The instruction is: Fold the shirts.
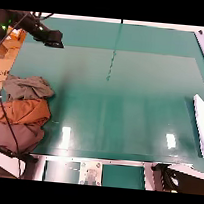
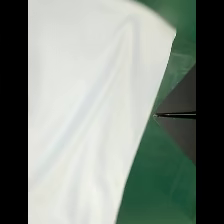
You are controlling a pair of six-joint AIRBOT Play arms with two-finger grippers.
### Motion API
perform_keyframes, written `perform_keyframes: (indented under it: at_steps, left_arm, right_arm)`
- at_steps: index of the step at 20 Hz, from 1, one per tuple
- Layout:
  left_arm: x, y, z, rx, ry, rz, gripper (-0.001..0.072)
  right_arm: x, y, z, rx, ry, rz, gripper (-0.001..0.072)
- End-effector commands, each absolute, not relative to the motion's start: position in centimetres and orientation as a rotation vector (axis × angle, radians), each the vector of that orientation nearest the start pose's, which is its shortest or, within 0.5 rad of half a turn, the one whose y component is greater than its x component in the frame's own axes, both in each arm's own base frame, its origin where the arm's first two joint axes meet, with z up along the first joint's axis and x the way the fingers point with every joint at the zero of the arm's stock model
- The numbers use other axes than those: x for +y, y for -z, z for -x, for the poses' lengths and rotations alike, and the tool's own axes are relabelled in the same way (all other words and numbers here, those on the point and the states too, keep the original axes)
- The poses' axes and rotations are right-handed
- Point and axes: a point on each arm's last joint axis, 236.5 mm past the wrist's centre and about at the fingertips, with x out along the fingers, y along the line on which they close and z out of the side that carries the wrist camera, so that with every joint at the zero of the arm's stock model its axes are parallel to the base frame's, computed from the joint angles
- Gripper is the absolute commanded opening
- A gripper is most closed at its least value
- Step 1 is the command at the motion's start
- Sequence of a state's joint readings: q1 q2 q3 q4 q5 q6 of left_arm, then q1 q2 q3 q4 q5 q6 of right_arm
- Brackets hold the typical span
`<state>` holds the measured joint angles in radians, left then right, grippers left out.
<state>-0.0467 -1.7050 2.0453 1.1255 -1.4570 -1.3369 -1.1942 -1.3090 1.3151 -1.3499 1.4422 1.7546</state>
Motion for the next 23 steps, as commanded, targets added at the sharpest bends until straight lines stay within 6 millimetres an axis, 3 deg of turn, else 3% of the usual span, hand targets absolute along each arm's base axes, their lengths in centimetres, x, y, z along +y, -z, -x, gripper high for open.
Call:
perform_keyframes:
  at_steps: [1,3,5,7,10,12,14,17,23]
  left_arm:
    - [-12.3,-15.7,-48.6,1.030,0.521,0.067,0.0029]
    - [-12.7,-14.2,-46.6,1.085,0.528,0.074,0.0028]
    - [-13.9,-11.9,-43.7,1.153,0.546,0.080,0.0028]
    - [-15.3,-9.5,-40.4,1.195,0.559,0.084,0.0028]
    - [-16.5,-5.9,-34.8,1.266,0.562,0.102,0.0028]
    - [-16.7,-4.2,-32.1,1.288,0.559,0.105,0.0028]
    - [-16.4,-3.1,-30.7,1.322,0.552,0.114,0.0030]
    - [-16.3,-2.7,-30.5,1.333,0.549,0.116,0.0031]
    - [-16.4,-2.8,-31.2,1.302,0.542,0.121,0.0031]
  right_arm:
    - [-24.5,-7.1,-29.2,1.040,0.592,-0.926,0.0014]
    - [-19.2,-6.9,-32.4,1.074,0.473,-0.813,0.0014]
    - [-13.5,-6.3,-33.5,1.090,0.365,-0.728,0.0014]
    - [-7.7,-4.7,-32.5,1.143,0.258,-0.659,0.0014]
    - [-0.9,-2.2,-30.2,1.215,0.126,-0.578,0.0014]
    - [1.4,-1.7,-30.0,1.208,0.073,-0.539,0.0014]
    - [2.9,-1.9,-30.0,1.212,0.028,-0.526,0.0015]
    - [4.4,-1.9,-29.9,1.224,-0.012,-0.522,0.0014]
    - [4.4,-1.9,-29.9,1.224,-0.013,-0.521,0.0015]
